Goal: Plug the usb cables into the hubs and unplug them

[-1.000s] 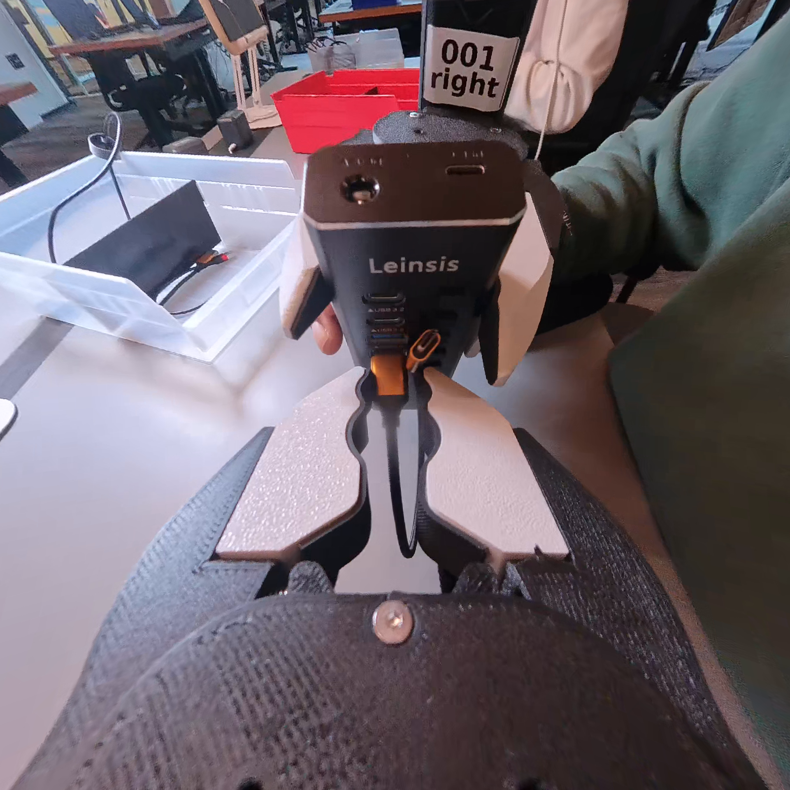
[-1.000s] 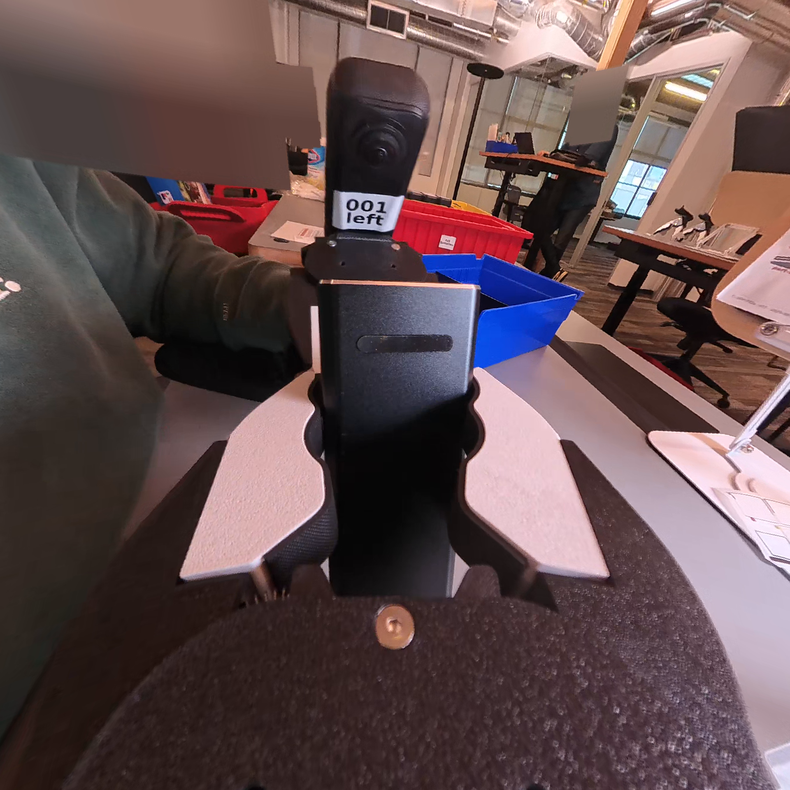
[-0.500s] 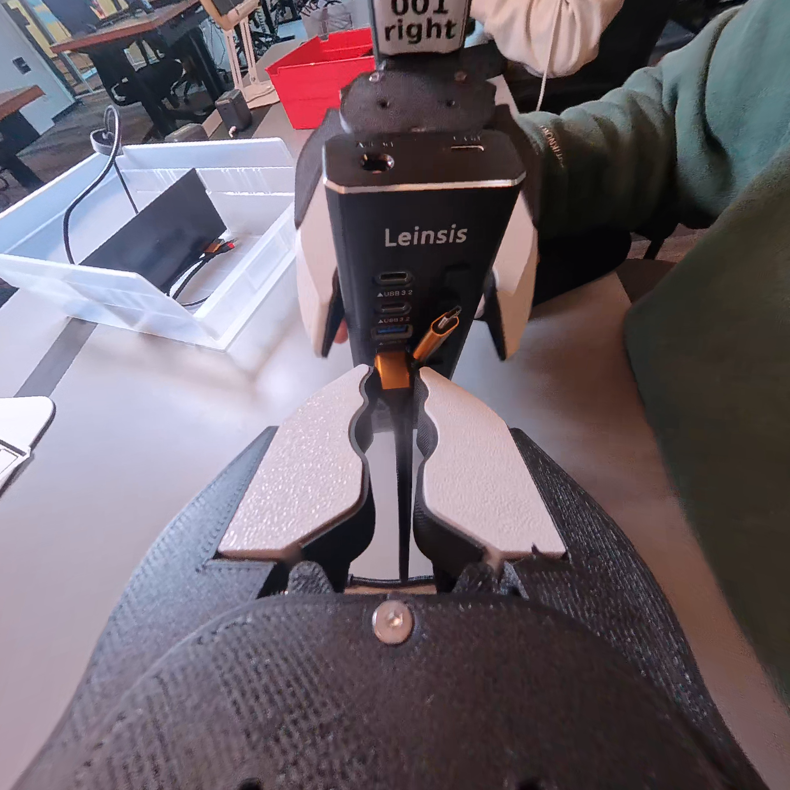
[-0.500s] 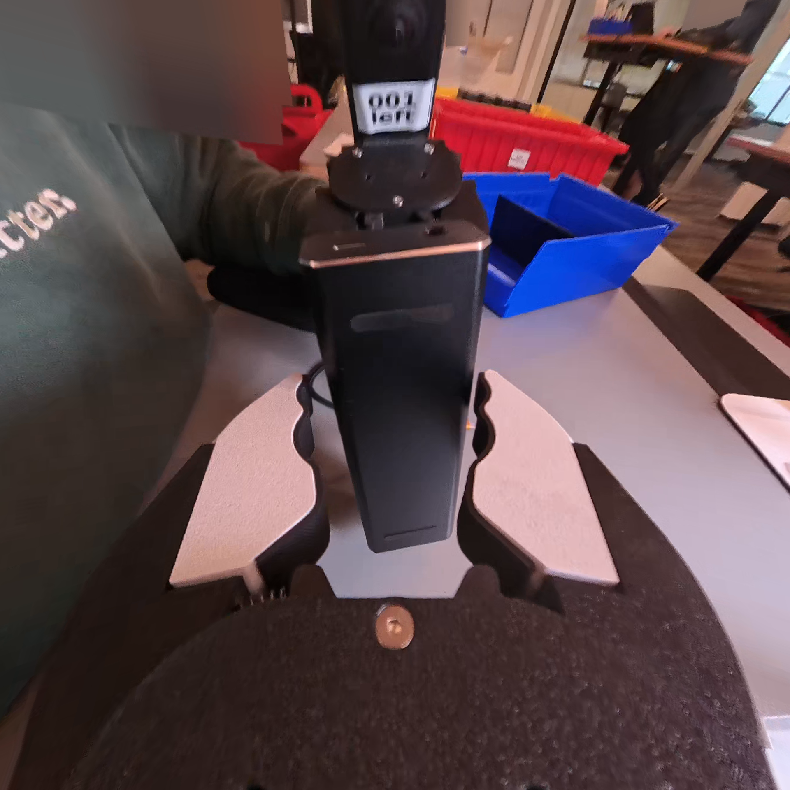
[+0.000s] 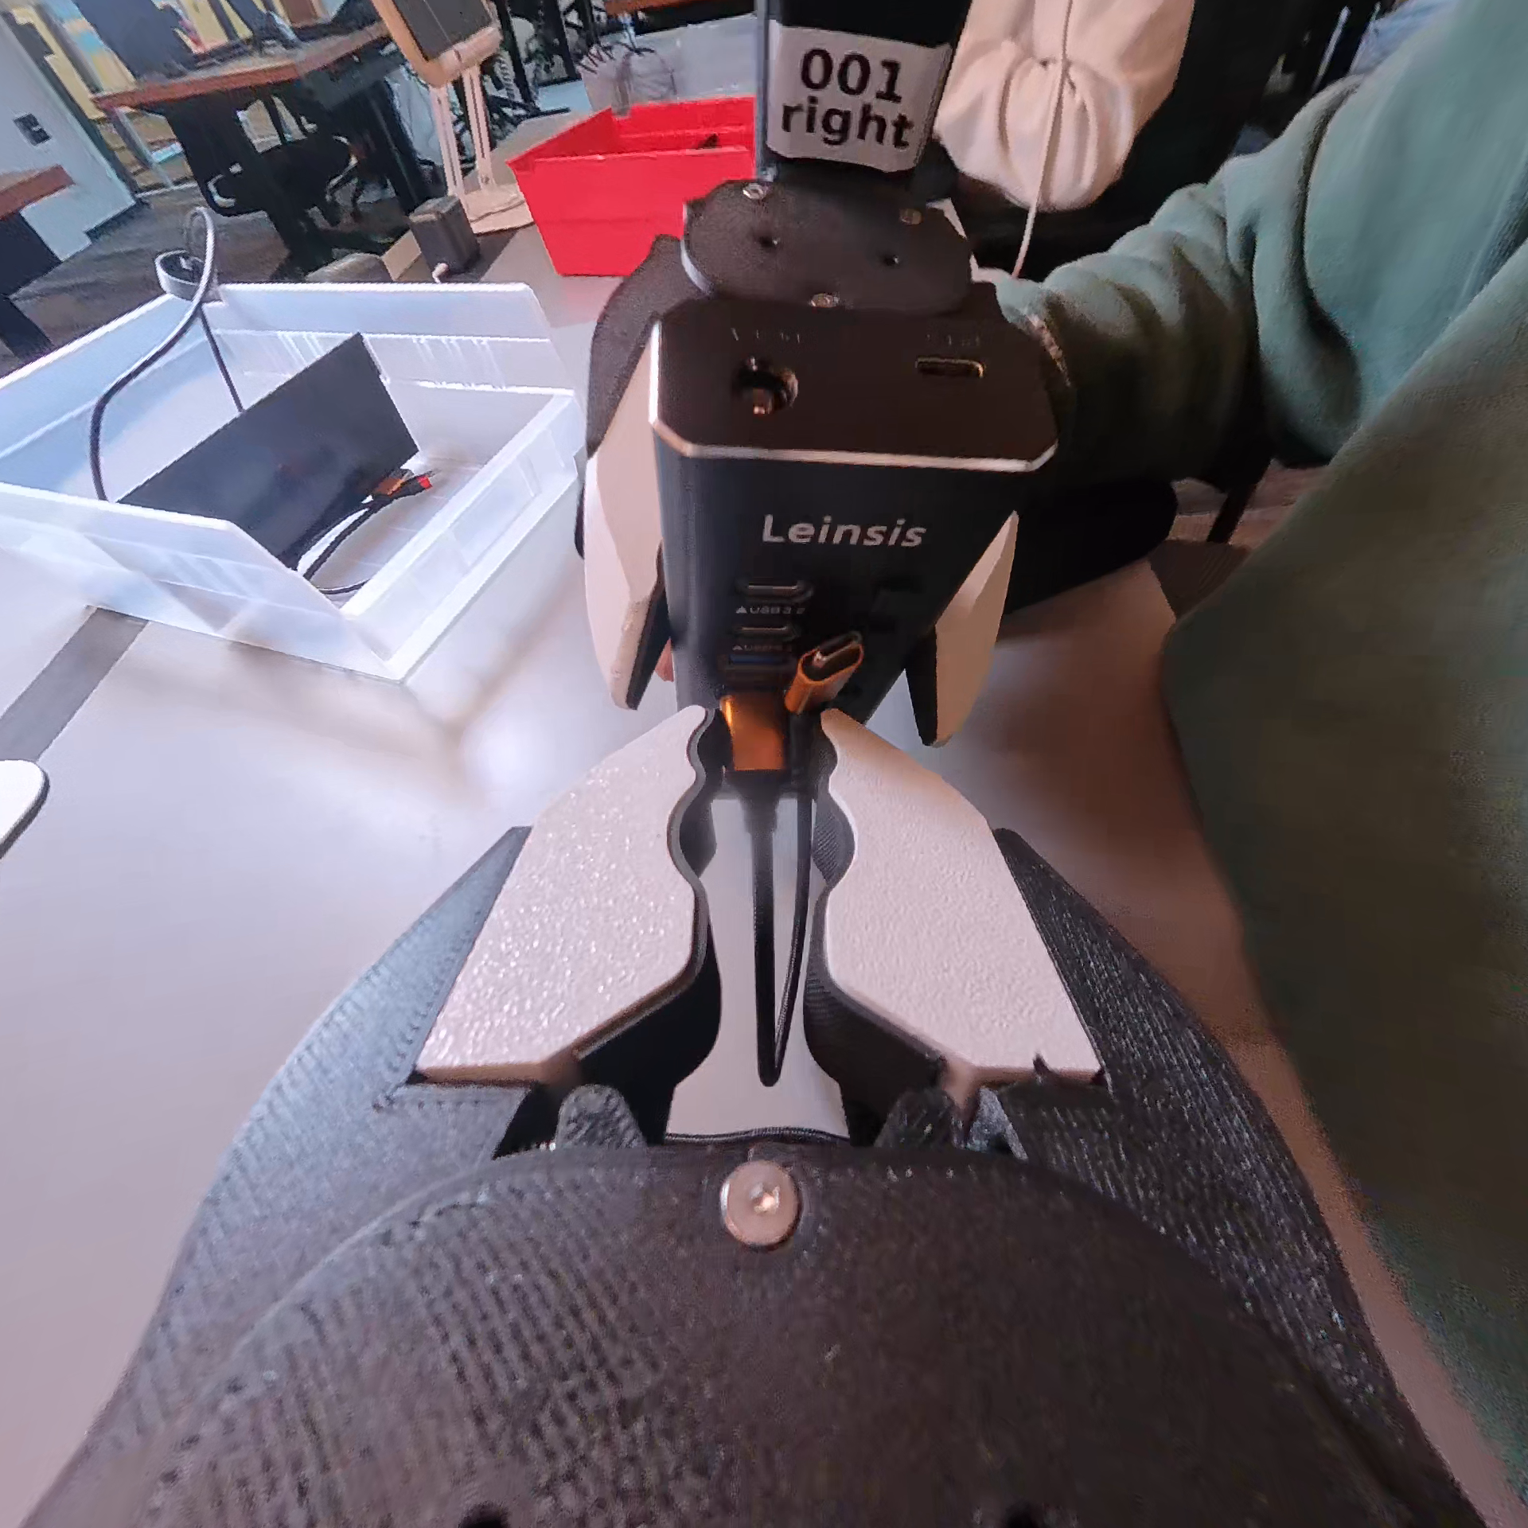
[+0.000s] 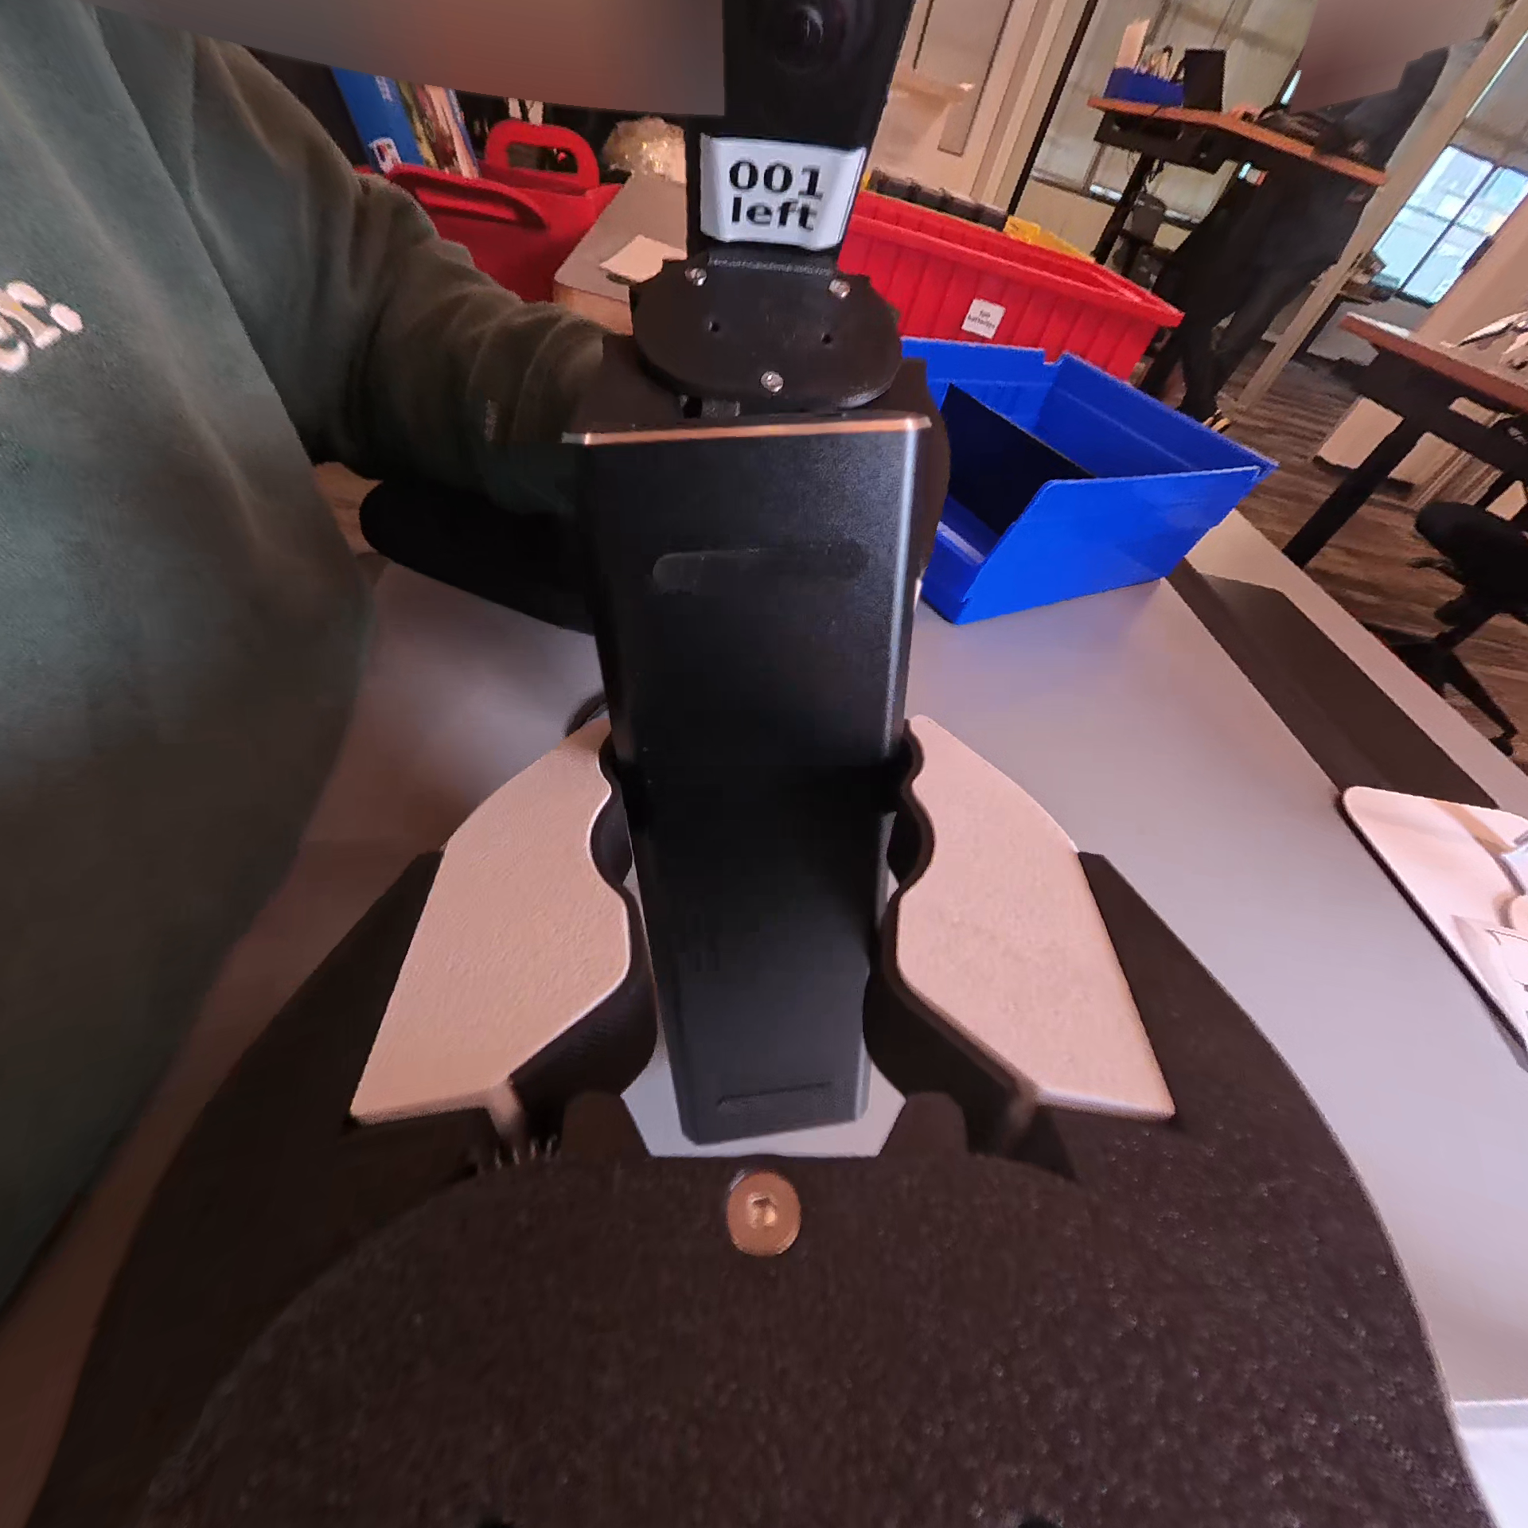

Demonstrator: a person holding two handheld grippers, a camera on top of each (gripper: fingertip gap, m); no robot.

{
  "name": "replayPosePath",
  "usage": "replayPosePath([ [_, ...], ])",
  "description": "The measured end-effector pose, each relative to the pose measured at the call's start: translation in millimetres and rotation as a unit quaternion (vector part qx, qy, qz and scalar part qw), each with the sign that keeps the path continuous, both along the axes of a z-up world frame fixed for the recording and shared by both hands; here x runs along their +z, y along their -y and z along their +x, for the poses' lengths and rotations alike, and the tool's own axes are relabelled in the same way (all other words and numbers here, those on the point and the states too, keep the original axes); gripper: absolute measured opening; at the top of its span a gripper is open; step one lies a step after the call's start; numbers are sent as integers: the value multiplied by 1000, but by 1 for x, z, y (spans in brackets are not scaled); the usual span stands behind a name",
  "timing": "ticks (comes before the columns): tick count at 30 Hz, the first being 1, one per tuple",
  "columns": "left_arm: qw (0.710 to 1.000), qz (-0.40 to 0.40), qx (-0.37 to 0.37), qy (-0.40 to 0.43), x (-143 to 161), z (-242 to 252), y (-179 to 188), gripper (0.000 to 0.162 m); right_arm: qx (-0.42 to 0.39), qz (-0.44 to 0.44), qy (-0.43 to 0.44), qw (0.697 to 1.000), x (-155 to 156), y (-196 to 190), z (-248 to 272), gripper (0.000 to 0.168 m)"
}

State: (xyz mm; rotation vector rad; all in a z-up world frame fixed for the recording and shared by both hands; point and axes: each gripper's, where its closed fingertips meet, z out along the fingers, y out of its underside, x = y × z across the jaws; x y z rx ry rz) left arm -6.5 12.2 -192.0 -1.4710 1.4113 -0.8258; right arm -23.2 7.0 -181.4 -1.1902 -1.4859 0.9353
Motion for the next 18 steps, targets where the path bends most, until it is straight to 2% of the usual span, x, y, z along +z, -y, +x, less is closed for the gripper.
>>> replayPosePath([
  [3, 1000, 16, 23, 4, 9, -4, -5, 16, -21, 14, -26, 999, 9, -3, 0, 61],
  [11, 1000, 8, 24, 19, 19, -11, -5, 17, -19, 6, -48, 999, 18, -4, 1, 61],
  [12, 998, 13, 56, 13, 19, -25, -17, 16, -38, 7, -62, 997, 24, -12, 9, 61],
  [13, 995, 3, 88, 41, 25, -45, -30, 16, -67, -3, -92, 994, 35, -26, 26, 61],
  [14, 994, -15, 91, 60, 29, -56, -32, 16, -82, -16, -116, 990, 44, -35, 41, 61],
  [18, 999, 7, 44, -4, 17, -35, -20, 16, -53, -11, -91, 994, 35, -27, 28, 61],
])
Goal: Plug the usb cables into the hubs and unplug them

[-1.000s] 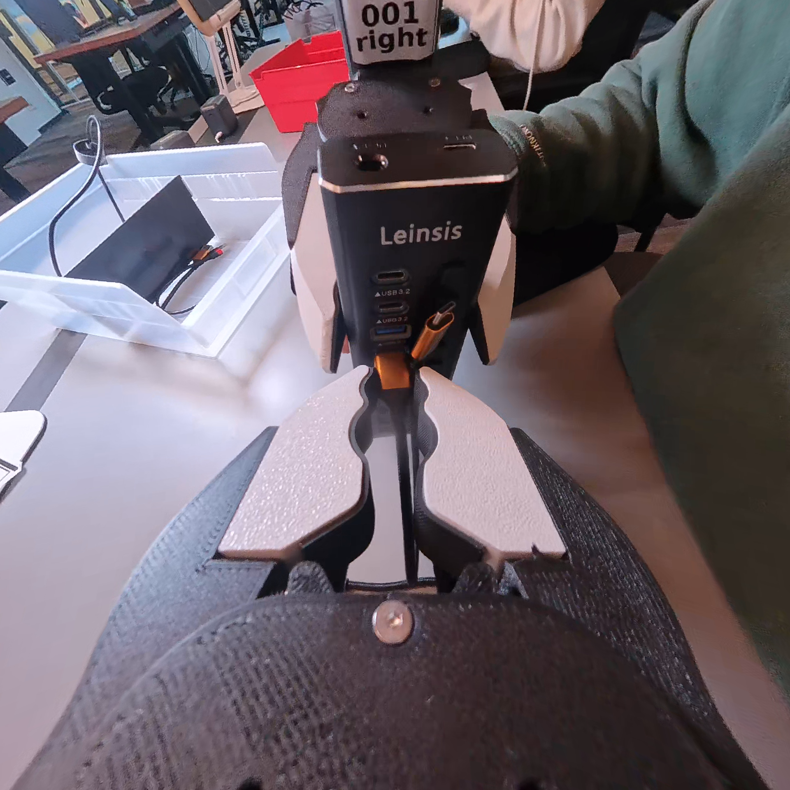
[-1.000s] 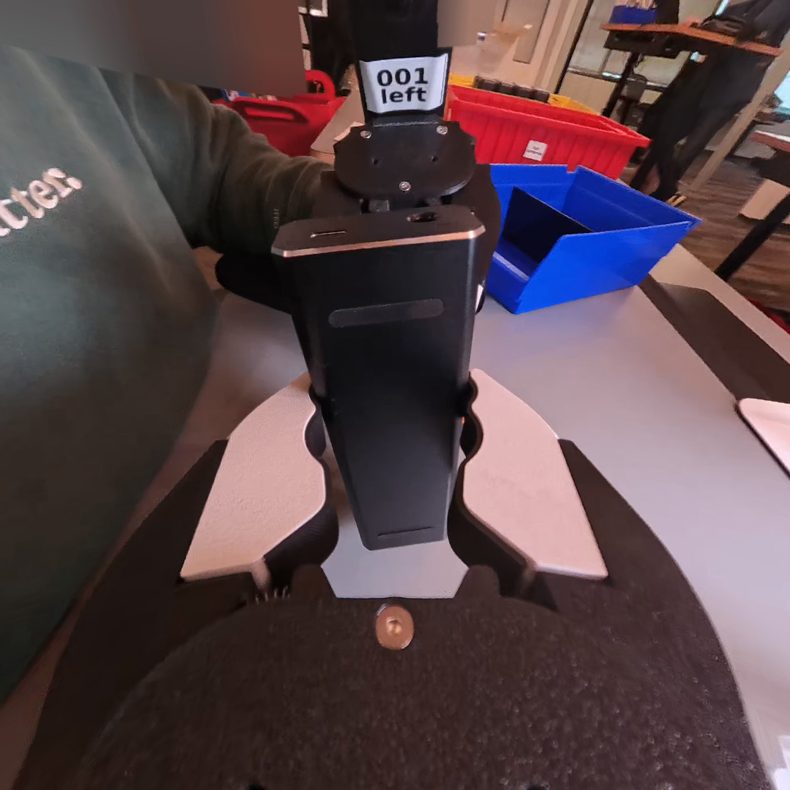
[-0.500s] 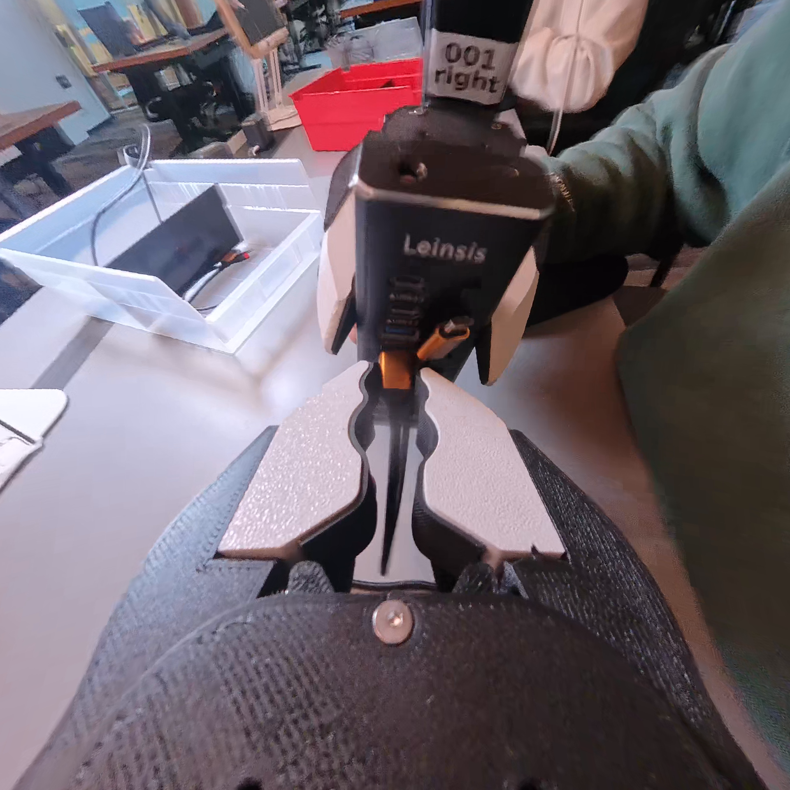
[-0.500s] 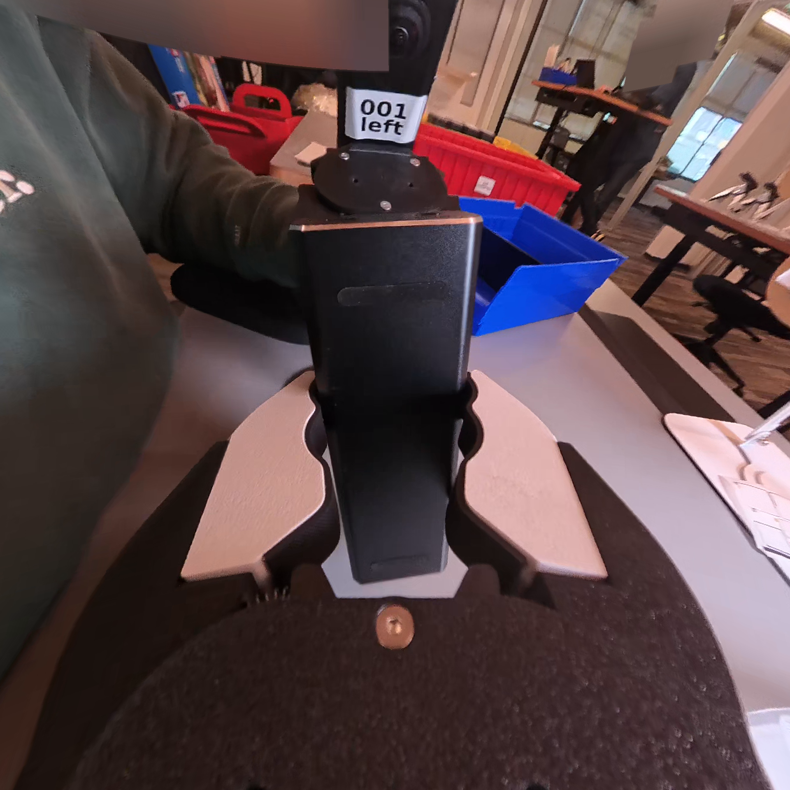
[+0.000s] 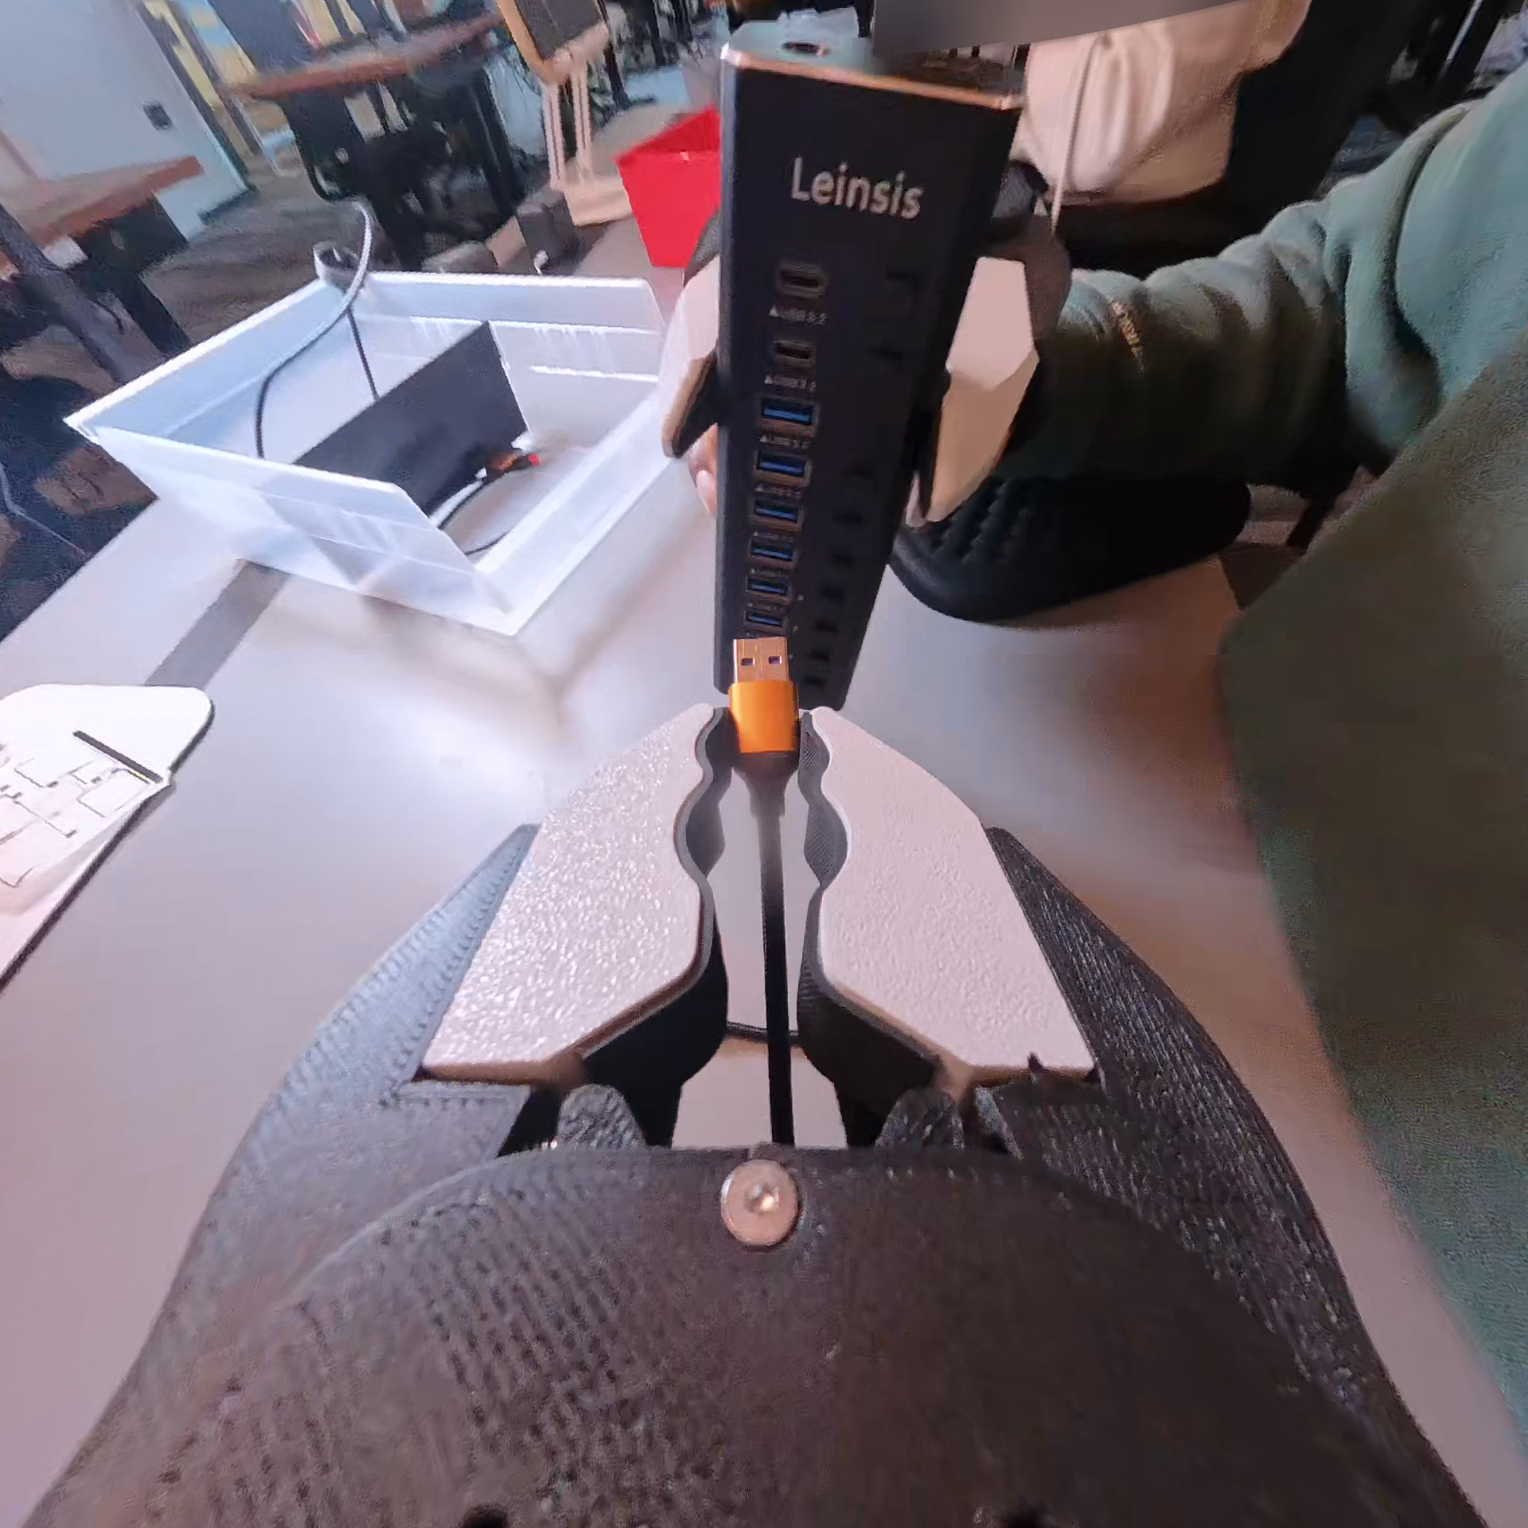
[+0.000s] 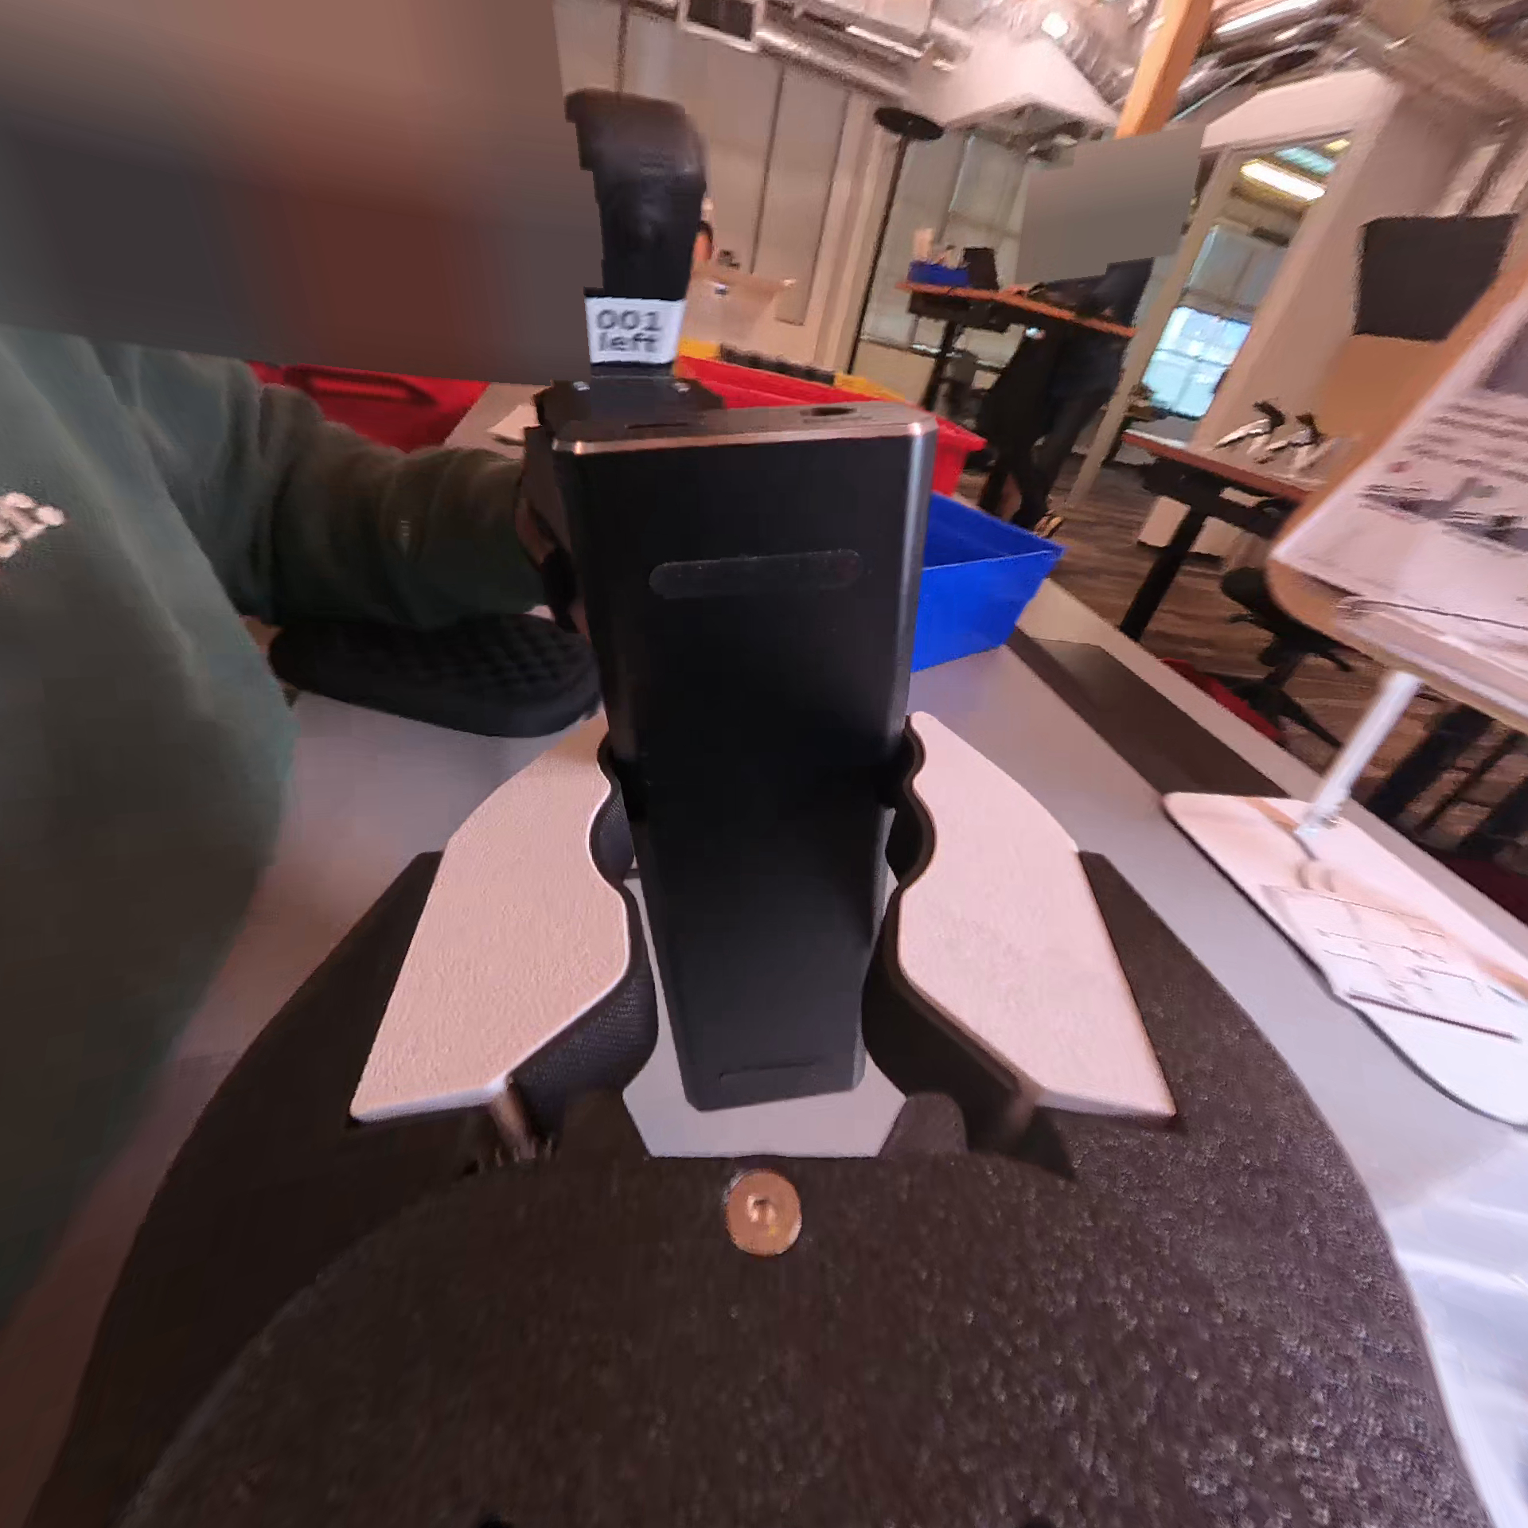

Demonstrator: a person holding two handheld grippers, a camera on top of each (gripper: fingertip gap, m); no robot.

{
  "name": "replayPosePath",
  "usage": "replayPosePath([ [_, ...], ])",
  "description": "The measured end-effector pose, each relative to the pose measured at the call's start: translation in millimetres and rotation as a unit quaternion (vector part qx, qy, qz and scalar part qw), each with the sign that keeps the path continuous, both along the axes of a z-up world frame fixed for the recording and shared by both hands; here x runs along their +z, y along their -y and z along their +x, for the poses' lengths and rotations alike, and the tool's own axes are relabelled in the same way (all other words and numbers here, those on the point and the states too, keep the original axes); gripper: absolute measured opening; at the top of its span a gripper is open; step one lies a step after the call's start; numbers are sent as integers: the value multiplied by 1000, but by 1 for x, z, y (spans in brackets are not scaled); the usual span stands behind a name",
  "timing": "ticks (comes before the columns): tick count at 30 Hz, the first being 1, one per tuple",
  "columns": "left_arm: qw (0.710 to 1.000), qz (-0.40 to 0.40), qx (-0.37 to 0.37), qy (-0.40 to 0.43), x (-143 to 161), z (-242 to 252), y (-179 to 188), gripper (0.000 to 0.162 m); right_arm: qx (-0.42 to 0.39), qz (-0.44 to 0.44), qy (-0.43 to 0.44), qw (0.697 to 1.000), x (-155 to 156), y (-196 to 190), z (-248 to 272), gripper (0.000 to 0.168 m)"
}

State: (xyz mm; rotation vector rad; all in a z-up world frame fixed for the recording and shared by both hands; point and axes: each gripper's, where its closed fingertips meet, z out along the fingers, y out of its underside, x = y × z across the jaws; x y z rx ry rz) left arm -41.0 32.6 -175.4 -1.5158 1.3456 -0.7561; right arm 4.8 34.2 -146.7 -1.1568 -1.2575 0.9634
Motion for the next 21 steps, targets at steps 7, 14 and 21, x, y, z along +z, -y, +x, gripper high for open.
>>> replayPosePath([
  [7, 998, -58, 10, -17, -26, -4, -4, 16, 61, -131, -93, 985, 12, -5, 14, 61],
  [14, 997, -61, 6, 57, -9, 20, 7, 57, 108, -189, -153, 964, 19, 2, 7, 62],
  [21, 997, -60, -8, 40, -33, 74, 23, 73, 134, -189, -215, 949, 36, 13, 2, 62],
])
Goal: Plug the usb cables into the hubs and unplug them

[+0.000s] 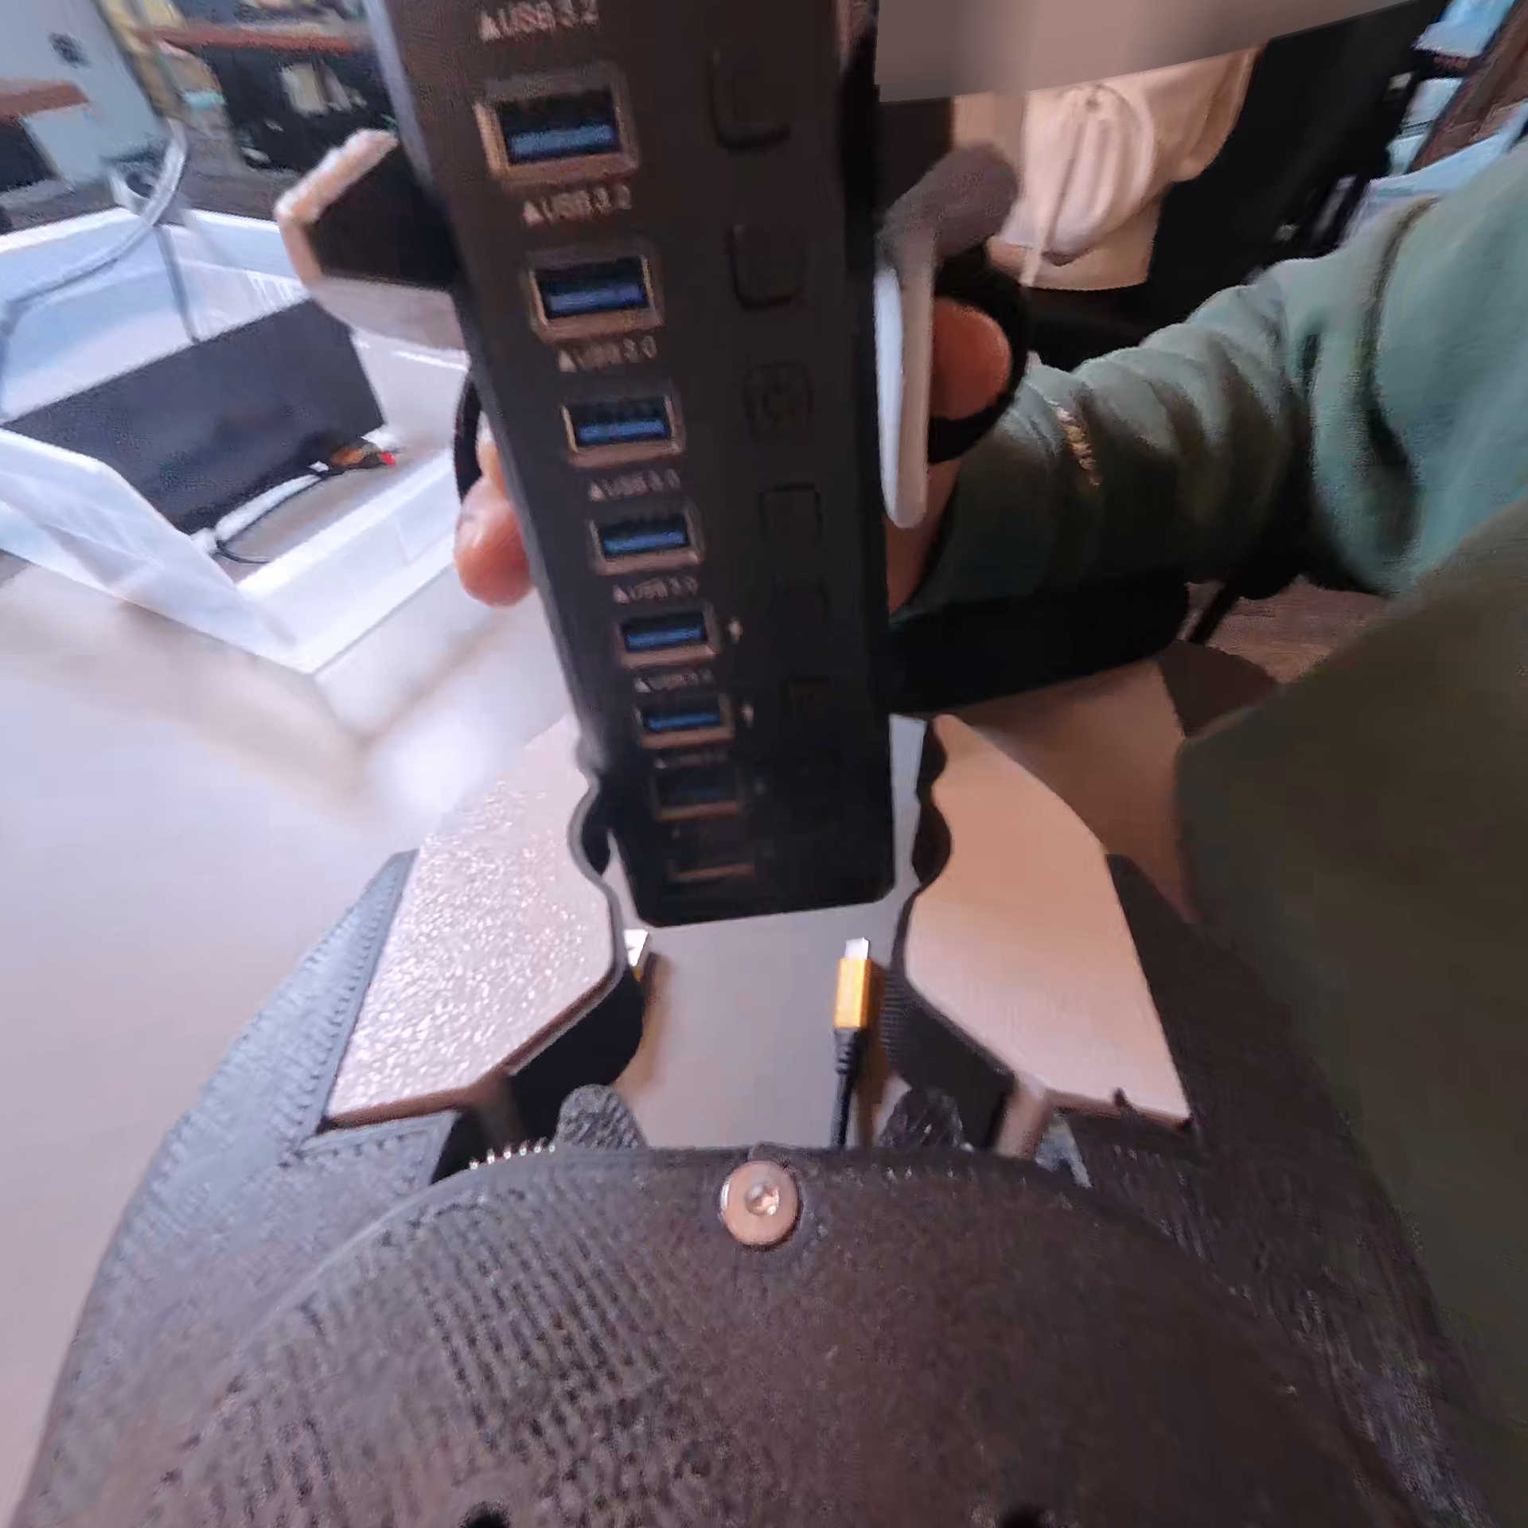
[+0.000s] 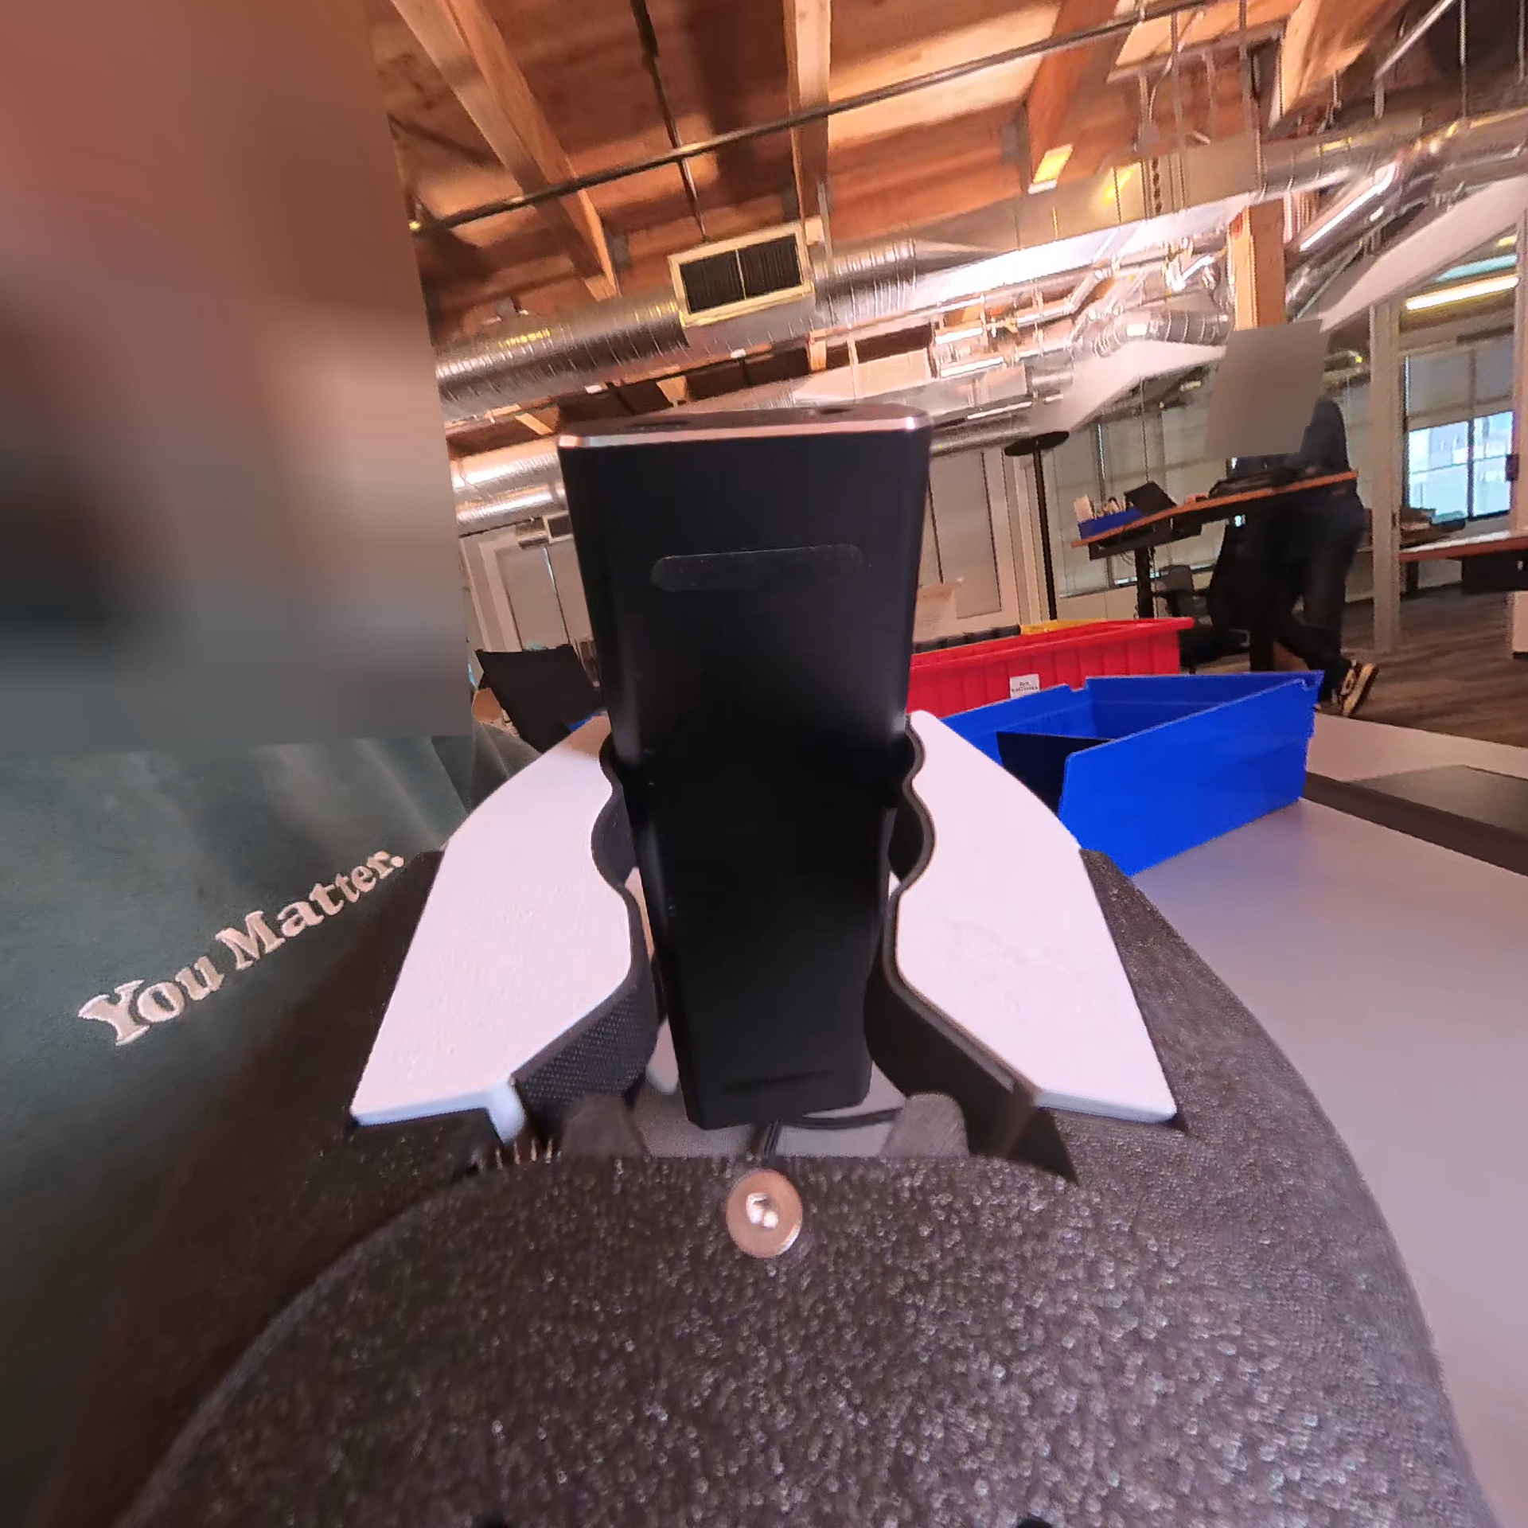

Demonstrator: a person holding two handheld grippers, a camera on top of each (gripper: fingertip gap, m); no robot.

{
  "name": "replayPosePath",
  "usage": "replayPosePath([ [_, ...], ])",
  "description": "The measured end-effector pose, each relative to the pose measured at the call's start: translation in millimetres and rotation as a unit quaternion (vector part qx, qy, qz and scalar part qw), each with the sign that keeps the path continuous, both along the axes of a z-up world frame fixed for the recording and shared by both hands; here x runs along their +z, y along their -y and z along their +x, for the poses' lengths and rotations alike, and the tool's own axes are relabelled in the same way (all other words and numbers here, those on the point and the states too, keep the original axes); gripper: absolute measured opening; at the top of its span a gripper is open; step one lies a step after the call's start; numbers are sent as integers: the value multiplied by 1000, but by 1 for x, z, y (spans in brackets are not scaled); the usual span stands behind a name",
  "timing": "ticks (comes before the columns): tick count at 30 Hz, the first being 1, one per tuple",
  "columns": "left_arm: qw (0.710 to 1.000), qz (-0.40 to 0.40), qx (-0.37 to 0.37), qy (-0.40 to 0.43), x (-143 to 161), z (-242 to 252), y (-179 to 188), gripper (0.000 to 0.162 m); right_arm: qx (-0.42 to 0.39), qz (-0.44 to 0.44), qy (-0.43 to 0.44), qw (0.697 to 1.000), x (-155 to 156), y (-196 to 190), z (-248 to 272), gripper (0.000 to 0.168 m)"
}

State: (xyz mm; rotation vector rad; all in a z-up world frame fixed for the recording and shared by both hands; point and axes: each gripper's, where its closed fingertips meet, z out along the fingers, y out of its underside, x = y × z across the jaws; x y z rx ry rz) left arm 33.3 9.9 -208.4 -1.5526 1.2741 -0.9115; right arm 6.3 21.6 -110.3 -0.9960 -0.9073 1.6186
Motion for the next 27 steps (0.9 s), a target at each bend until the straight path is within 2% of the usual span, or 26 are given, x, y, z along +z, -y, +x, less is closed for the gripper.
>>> replayPosePath([
  [1, 1000, 9, -2, -10, -1, 2, -1, 64, 0, 6, -1, 1000, 1, 2, -1, 62],
  [5, 999, -1, -8, -31, 9, -15, -9, 61, -22, 26, 23, 999, 2, -2, 7, 62],
  [9, 998, 26, 20, -56, 20, -47, -21, 61, -65, 58, 129, 988, -24, -18, 17, 61],
  [13, 998, 23, 6, -61, 17, -59, -14, 61, -39, 86, 182, 979, -36, -10, 12, 58],
  [15, 998, 28, 9, -58, 22, -68, -15, 61, -55, 102, 206, 972, -39, -14, 17, 52],
  [17, 998, 27, 10, -46, 29, -74, -16, 61, -60, 94, 220, 969, -39, -19, 26, 55],
  [18, 998, 35, 14, -51, 30, -78, -17, 61, -69, 94, 239, 964, -40, -22, 31, 63],
  [22, 994, 59, 23, -90, 23, -84, -22, 61, -131, 179, 346, 912, -26, -26, 48, 80],
  [25, 991, 64, 26, -119, 11, -83, -26, 61, -160, 269, 446, 838, -17, -22, 48, 85],
  [27, 989, 67, 27, -131, 5, -81, -28, 61, -144, 305, 509, 792, -23, -19, 41, 86],
])
